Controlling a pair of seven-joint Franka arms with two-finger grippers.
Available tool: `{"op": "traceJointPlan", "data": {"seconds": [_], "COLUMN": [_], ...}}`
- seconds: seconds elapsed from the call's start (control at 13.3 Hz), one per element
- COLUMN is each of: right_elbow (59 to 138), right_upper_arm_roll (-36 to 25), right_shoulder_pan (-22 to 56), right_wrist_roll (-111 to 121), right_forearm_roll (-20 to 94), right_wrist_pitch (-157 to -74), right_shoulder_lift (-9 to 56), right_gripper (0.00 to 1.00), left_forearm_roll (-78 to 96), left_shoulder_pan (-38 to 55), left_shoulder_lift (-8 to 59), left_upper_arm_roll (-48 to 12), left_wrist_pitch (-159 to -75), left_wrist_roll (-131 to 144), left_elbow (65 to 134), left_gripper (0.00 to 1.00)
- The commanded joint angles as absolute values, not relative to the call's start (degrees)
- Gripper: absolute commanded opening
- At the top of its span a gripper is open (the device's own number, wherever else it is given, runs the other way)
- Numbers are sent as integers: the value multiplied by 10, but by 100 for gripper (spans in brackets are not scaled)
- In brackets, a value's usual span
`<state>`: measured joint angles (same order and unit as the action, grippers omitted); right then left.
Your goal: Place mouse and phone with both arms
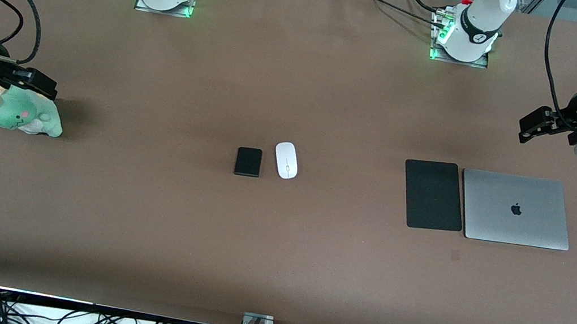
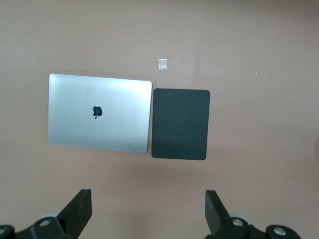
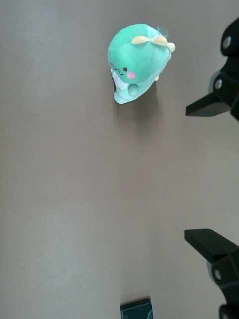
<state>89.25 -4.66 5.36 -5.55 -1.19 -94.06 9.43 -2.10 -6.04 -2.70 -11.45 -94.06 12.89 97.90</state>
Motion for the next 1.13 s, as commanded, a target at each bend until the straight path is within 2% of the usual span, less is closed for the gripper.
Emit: {"op": "traceJointPlan", "data": {"seconds": [0.0,0.15,1.05], "right_elbow": [892,892,892], "right_upper_arm_roll": [-45,-45,-45], "right_shoulder_pan": [53,52,51], "right_wrist_roll": [-59,-59,-59], "right_forearm_roll": [-19,-19,-19], "right_wrist_pitch": [-937,-938,-940], "right_shoulder_lift": [91,91,91], "right_gripper": [100,100,100], "left_forearm_roll": [-10,-11,-10], "left_shoulder_pan": [-65,-65,-59], "left_shoulder_lift": [-33,-25,-17], "left_upper_arm_roll": [-117,-113,-119], "left_wrist_pitch": [-923,-918,-903], "left_wrist_roll": [125,120,129], "left_elbow": [975,955,955], "left_gripper": [100,100,100]}}
